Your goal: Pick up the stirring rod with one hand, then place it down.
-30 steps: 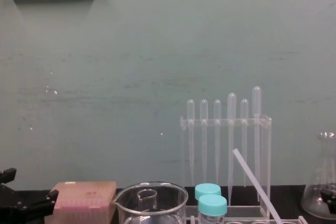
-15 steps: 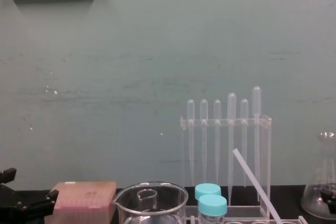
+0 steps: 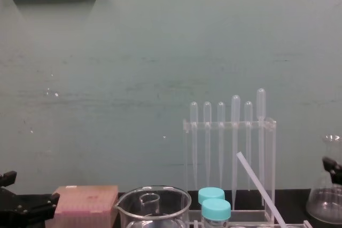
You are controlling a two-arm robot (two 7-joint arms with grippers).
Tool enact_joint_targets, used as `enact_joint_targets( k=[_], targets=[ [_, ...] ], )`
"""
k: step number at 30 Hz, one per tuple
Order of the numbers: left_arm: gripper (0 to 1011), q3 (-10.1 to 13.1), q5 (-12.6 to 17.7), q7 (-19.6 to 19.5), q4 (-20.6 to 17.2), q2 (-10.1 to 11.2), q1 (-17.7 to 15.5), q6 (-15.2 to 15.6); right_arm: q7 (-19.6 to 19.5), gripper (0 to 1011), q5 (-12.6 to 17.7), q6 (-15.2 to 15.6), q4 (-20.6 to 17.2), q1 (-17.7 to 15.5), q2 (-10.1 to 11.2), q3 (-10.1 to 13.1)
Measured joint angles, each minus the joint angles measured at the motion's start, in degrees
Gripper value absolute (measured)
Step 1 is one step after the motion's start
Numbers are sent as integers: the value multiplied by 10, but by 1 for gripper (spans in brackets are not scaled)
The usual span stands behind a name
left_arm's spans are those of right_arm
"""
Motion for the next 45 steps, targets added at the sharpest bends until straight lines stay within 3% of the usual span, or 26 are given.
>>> enact_joint_targets(
  k=[3,7,15,16,19,23,29,36,45],
  targets=[
    [1000,0,0,0,0,0,0,0,30,1003,-11,-52,-13,1,5,-5],
    [1000,0,0,0,0,0,0,0,79,1003,0,-79,-13,16,4,-15],
    [1000,0,0,0,0,0,0,0,203,1003,65,-84,13,58,-11,-40],
    [1000,0,0,0,0,0,0,0,231,1003,83,-75,21,67,-15,-44],
    [1000,0,0,0,0,0,0,0,268,1003,108,-55,34,80,-19,-51],
    [1000,0,0,0,0,0,0,0,342,1003,166,14,65,108,-31,-57],
    [1000,0,0,0,0,0,0,0,398,1003,209,101,104,136,-46,-61],
    [1000,0,0,0,0,0,0,0,410,1003,217,143,118,146,-55,-60],
    [1000,0,0,0,0,0,0,0,410,1003,217,141,118,146,-54,-60]
  ],
)
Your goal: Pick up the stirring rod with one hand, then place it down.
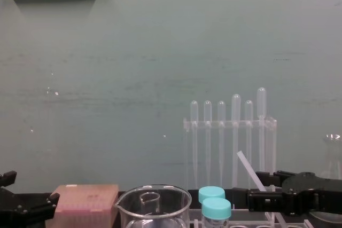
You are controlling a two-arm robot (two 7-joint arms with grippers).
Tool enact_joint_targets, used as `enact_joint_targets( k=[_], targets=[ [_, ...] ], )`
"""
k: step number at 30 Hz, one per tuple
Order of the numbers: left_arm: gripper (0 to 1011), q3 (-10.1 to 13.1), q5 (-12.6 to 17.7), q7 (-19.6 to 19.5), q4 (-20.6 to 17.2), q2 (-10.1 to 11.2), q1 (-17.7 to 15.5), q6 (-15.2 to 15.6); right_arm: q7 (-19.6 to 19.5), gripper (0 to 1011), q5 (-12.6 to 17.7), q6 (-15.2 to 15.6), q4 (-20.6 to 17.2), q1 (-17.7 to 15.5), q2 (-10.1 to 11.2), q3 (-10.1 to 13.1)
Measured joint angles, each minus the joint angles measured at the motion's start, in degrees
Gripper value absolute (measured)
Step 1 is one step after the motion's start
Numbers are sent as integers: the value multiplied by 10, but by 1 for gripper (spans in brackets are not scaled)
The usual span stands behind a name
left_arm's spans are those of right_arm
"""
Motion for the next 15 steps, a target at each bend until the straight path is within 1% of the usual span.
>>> enact_joint_targets(
  k=[7,9,10,13,14,15],
  targets=[
    [1000,0,0,0,0,0,0,0,1,1003,0,-2,0,0,0,0],
    [1000,0,0,0,0,0,0,0,1,980,0,-2,0,0,0,0],
    [1000,0,0,0,0,0,0,0,1,947,1,-3,0,0,1,0],
    [1000,0,0,0,0,0,0,0,1,899,1,-3,0,0,1,-1],
    [1000,0,0,0,0,0,0,0,1,852,1,-3,0,0,1,-1],
    [1000,0,0,0,0,0,0,0,1,838,1,-3,0,0,1,-1]
  ],
)
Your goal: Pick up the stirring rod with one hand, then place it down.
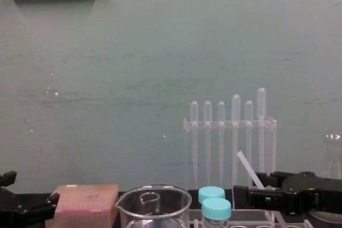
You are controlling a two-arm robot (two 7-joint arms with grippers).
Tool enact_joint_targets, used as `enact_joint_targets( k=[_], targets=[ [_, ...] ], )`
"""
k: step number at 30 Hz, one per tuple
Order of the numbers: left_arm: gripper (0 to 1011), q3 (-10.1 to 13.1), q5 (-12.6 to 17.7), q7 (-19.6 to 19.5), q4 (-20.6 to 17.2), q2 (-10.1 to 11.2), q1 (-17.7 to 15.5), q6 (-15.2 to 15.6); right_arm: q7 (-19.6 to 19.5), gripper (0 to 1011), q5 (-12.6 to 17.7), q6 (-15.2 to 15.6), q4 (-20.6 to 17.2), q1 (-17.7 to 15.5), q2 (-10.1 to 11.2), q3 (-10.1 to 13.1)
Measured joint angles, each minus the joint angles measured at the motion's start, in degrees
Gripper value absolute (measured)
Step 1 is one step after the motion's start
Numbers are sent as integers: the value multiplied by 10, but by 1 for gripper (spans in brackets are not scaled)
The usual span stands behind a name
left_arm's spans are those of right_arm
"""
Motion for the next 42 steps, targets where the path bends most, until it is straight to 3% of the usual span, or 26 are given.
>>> enact_joint_targets(
  k=[5,8,11,17,25,30,34,42],
  targets=[
    [1000,0,0,0,0,0,0,0,0,707,0,0,0,0,0,0],
    [1000,0,0,0,0,0,0,0,0,565,0,-1,0,0,0,0],
    [1000,0,0,0,0,0,0,0,1,507,0,-1,0,0,0,0],
    [1000,0,0,0,0,0,0,0,1,279,0,-1,0,0,0,0],
    [1000,0,0,0,0,0,0,0,1,70,0,-1,0,0,0,0],
    [1000,0,0,0,0,0,0,0,1,70,-1,-3,0,0,0,0],
    [1000,0,0,0,0,0,0,0,0,70,-4,-24,-2,-5,-2,9],
    [1000,0,0,0,0,0,0,0,0,70,4,-111,-16,-18,-16,53]
  ],
)
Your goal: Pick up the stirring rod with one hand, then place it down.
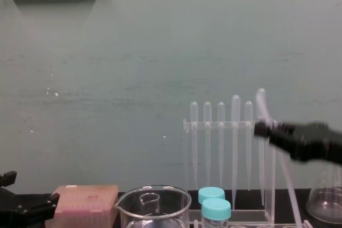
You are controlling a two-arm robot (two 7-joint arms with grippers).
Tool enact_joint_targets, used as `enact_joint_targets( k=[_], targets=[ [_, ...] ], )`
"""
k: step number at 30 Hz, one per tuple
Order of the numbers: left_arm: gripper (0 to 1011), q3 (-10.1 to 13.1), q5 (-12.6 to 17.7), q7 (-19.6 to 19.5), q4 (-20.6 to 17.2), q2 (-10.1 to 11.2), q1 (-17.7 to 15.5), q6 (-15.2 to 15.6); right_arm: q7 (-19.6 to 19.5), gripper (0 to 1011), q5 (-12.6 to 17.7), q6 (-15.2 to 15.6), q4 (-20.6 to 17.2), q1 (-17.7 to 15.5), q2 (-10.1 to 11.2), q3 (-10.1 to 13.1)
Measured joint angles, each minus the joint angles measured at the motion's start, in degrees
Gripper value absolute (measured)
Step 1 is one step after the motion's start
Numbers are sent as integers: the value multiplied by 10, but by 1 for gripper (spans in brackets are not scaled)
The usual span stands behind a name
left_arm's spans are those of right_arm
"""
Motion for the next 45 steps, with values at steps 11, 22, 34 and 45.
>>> enact_joint_targets(
  k=[11,22,34,45],
  targets=[
    [1000,0,0,0,0,0,0,0,57,70,63,-98,-7,3,-32,61],
    [1000,0,0,0,0,0,0,0,91,70,83,-128,30,-12,-41,79],
    [1000,0,0,0,0,0,0,0,84,70,67,-119,40,-22,-36,79],
    [1000,0,0,0,0,0,0,0,84,70,68,-120,40,-21,-36,78]
  ],
)
